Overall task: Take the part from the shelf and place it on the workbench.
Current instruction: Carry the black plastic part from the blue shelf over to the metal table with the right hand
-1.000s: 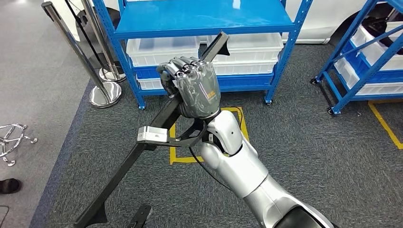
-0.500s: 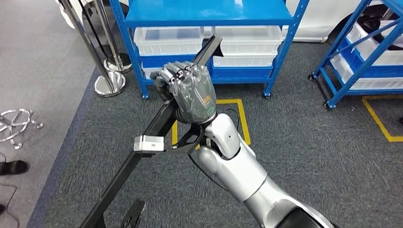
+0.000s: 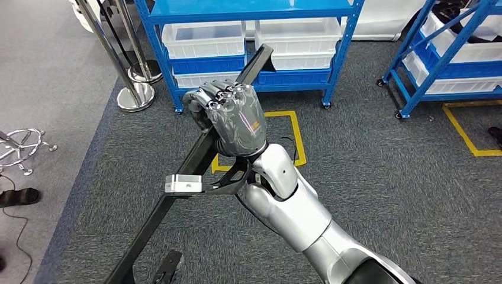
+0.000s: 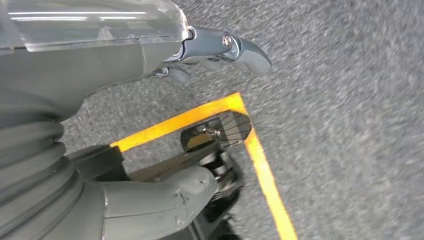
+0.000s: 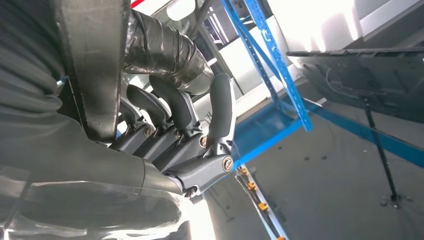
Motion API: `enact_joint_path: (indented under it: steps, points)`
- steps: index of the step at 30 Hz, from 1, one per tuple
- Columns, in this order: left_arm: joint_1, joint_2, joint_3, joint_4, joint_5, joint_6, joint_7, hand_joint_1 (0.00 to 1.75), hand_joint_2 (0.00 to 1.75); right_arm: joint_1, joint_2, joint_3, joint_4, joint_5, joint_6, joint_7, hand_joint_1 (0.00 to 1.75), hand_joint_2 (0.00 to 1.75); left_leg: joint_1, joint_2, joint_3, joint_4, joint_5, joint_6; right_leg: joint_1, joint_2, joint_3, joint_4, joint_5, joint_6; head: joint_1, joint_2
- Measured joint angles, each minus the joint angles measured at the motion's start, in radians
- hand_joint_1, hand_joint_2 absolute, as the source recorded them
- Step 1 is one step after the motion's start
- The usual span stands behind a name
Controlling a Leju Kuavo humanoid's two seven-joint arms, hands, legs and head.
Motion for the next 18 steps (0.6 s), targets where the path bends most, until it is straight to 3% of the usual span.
enact_joint_path:
  steps: [2,3,4,5,7,9,11,13,15,17,18]
  points:
    - [0.001,0.000,0.000,0.000,0.001,0.000,-0.002,0.00,1.75,0.000,0.001,0.000,0.005,0.006,0.000,-0.003,1.75,1.75,0.001,0.000,-0.028,0.126,-0.100,-0.005,0.003,-0.001,-0.031,0.002,0.024,-0.008,0.000,0.000]
    - [0.000,0.000,0.000,0.000,0.002,0.000,-0.004,0.00,1.75,0.000,0.002,0.000,0.008,0.010,0.000,-0.004,1.75,1.75,0.001,0.000,-0.033,0.183,-0.122,-0.007,0.005,-0.001,-0.047,0.003,0.036,-0.008,0.000,0.000]
    - [-0.001,0.000,0.000,0.000,0.002,-0.002,-0.006,0.00,1.75,0.001,0.002,0.000,0.011,0.015,0.000,-0.004,1.75,1.75,0.001,0.000,-0.027,0.214,-0.117,-0.007,0.006,-0.001,-0.063,0.004,0.048,-0.008,0.000,0.000]
    - [-0.001,0.000,0.000,0.000,0.002,-0.003,-0.008,0.00,1.75,0.001,0.002,0.000,0.014,0.021,0.000,-0.005,1.75,1.75,0.000,0.000,-0.006,0.215,-0.094,-0.006,0.007,-0.001,-0.080,0.006,0.058,-0.007,0.000,0.000]
    - [-0.004,0.000,0.000,0.000,0.001,-0.006,-0.013,0.00,1.75,0.001,0.003,0.000,0.018,0.031,0.000,-0.007,1.75,1.75,-0.001,-0.001,0.084,0.125,-0.053,0.001,0.008,0.001,-0.110,0.011,0.079,-0.003,0.000,0.000]
    - [-0.008,-0.002,0.000,0.000,-0.001,-0.007,-0.020,0.00,1.75,0.001,0.005,0.000,0.018,0.035,0.000,-0.009,1.75,1.75,-0.007,-0.001,0.186,-0.016,-0.074,0.012,0.009,0.001,-0.127,0.014,0.097,0.006,0.000,0.000]
    - [-0.013,-0.007,0.000,0.000,-0.002,-0.005,-0.025,0.00,1.75,0.000,0.008,0.001,0.019,0.033,0.000,-0.010,1.75,1.75,-0.014,-0.002,0.222,-0.083,-0.098,0.023,0.008,-0.001,-0.130,0.011,0.113,0.018,0.000,0.000]
    - [-0.013,-0.014,0.000,0.000,-0.004,-0.004,-0.028,0.00,1.75,0.000,0.008,0.001,0.021,0.028,0.000,-0.010,1.75,1.75,-0.011,0.000,0.215,-0.094,-0.080,0.037,0.007,0.000,-0.133,0.011,0.119,0.030,0.000,0.000]
    - [-0.014,-0.021,0.000,0.000,-0.005,-0.004,-0.028,0.00,1.75,-0.001,0.006,0.001,0.023,0.021,0.000,-0.009,1.75,1.75,-0.006,0.003,0.206,-0.101,-0.058,0.051,0.006,0.003,-0.158,0.069,0.070,0.041,0.000,0.000]
    - [-0.015,-0.025,0.000,0.000,-0.008,-0.004,-0.028,0.00,1.75,0.000,0.003,0.001,0.025,0.012,0.000,-0.006,1.75,1.75,-0.007,0.005,0.186,-0.097,-0.043,0.058,0.002,0.004,-0.203,0.196,-0.013,0.049,0.000,0.000]
    - [-0.014,-0.026,-0.001,0.000,-0.010,-0.004,-0.027,0.00,1.75,0.001,0.001,0.001,0.026,0.009,0.000,-0.004,1.75,1.75,-0.007,0.005,0.175,-0.094,-0.037,0.057,0.000,0.004,-0.220,0.253,-0.041,0.052,0.000,0.000]
